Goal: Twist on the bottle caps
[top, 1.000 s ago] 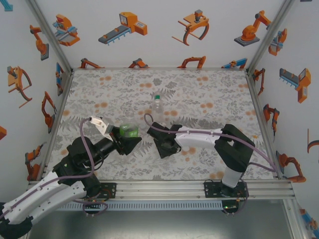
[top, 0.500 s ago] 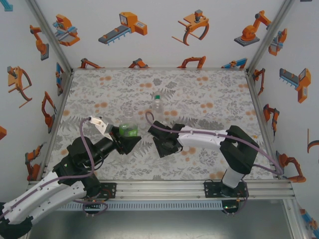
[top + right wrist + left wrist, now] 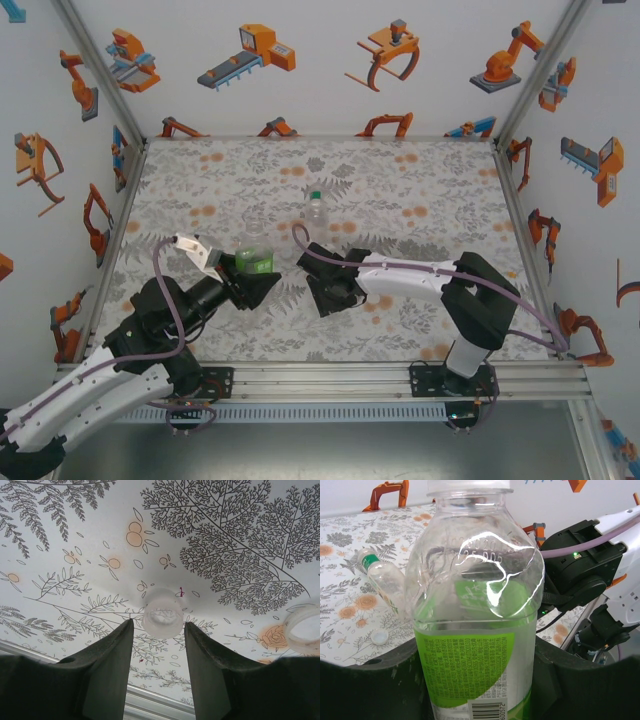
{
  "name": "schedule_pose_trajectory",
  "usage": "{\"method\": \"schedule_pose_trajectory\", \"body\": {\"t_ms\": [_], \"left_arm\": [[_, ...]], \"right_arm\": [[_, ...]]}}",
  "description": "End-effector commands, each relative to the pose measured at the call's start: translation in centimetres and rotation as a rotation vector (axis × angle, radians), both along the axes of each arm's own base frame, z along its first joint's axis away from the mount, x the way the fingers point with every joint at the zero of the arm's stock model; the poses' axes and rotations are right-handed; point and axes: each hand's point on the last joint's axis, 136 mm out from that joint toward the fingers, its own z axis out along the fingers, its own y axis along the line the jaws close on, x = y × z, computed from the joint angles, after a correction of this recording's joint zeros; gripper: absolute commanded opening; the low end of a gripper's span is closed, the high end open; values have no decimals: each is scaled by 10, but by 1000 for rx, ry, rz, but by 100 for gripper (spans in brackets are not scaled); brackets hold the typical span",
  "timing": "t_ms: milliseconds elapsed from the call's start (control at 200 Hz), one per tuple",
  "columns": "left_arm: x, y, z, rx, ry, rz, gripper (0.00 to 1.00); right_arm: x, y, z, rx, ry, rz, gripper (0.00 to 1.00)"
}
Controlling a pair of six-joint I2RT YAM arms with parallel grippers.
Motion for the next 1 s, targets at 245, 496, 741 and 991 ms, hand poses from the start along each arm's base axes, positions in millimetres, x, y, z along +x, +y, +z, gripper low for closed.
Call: {"method": "schedule_pose_trajectory", "body": {"t_ms": [245,496,741,991], "left_arm": [[2,4,1,-31,14,21,0],[3,4,0,-31,20,24,0],[4,4,-2,-30,28,28,0],[5,4,-1,-33,32,35,0]], "right_arm": [[1,7,11,32,-7,-6,45],[1,6,9,30,-5,-6,43],[0,6,3,22,6,-6,44],[-2,4,-6,7,21,-8,48]]}}
